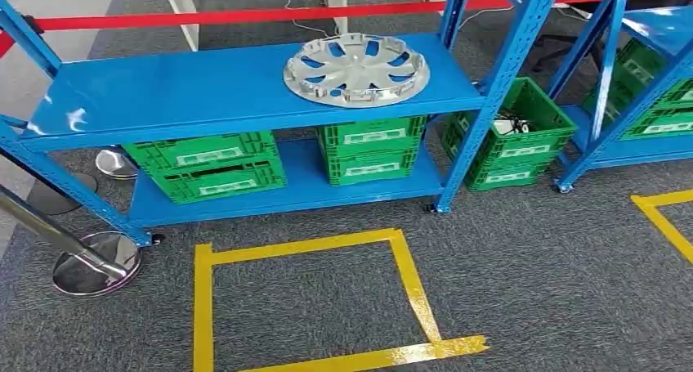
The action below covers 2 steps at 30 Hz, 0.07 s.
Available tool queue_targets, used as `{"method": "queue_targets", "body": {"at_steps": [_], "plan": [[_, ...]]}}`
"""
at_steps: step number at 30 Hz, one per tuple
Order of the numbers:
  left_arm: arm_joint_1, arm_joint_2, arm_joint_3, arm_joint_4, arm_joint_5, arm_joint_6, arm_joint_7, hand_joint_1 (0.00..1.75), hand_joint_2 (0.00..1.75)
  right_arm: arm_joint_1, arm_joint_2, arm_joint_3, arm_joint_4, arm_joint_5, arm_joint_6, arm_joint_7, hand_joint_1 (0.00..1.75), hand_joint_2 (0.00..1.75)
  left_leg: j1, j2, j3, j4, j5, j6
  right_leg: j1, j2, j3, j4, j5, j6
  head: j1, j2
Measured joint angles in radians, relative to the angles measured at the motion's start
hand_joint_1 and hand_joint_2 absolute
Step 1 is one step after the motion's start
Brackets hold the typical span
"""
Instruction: Take the parts from the cabinet and place them on the table.
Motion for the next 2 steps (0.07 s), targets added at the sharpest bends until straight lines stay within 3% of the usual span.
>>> {"method": "queue_targets", "body": {"at_steps": [2], "plan": [[0.000,0.002,-0.002,0.000,0.000,-0.001,-0.001,0.00,0.00,0.002,-0.003,0.010,-0.002,-0.003,0.001,0.000,0.00,0.00,0.000,0.000,0.000,0.000,0.000,0.000,0.000,0.000,0.000,0.000,0.000,0.000,0.000,0.000]]}}
